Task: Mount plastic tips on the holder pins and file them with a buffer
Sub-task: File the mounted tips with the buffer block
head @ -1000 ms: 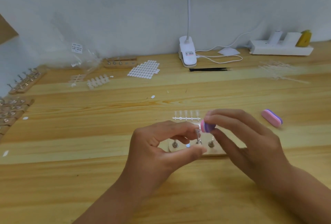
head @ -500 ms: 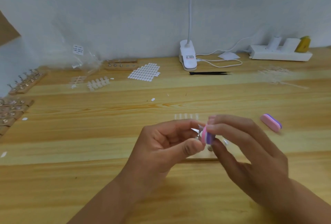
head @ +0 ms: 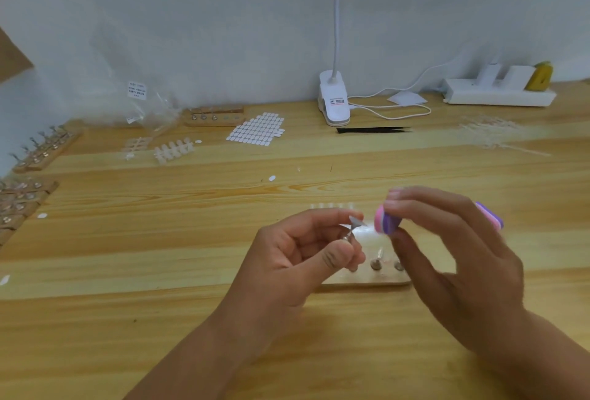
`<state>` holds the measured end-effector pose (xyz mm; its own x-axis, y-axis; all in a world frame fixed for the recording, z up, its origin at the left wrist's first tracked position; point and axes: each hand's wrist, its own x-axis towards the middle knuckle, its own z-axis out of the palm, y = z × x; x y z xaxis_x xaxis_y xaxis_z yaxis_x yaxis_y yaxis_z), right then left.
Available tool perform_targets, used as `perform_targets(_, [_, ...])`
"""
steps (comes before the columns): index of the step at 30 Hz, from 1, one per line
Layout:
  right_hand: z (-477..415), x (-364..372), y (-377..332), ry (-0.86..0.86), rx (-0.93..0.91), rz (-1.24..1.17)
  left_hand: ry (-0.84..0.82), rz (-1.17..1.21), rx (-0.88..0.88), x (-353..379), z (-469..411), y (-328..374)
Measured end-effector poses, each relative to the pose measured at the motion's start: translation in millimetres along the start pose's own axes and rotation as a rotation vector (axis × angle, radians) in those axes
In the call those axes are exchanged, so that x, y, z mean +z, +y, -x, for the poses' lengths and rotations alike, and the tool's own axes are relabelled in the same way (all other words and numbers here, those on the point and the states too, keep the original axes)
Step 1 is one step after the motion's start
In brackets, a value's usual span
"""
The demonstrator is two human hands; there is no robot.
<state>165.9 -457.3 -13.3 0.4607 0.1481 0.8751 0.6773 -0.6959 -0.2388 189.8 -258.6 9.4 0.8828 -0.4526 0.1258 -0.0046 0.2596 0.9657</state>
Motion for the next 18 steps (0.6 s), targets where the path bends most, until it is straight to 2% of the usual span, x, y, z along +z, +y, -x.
perform_targets(3, [4.9, 4.2, -6.3, -0.068, -0.077, -0.036, -0.028, -0.041, 0.013, 1.3, 0.4, -1.1])
perform_targets(7, [-1.7, -1.7, 3.5, -0.064, 0.035, 0.032, 0.030, -0.194, 0.025, 0.3, 2.6, -2.1])
perform_targets(9, [-3.0, -2.2, -2.1, -0.039, 0.059, -0.011, 0.057, -0.308, 0.071, 0.8, 4.0, -2.3])
perform_targets(13, [1.8, 4.8, -9.9, -0.137, -0.034, -0.102, 0.097, -0.500, 0.221, 3.1, 7.2, -2.2])
perform_targets(18, [0.6, 1.0, 0.1, -0.152, 0.054, -0.060, 0.199, -0.565, 0.193, 6.6, 8.8, -2.2])
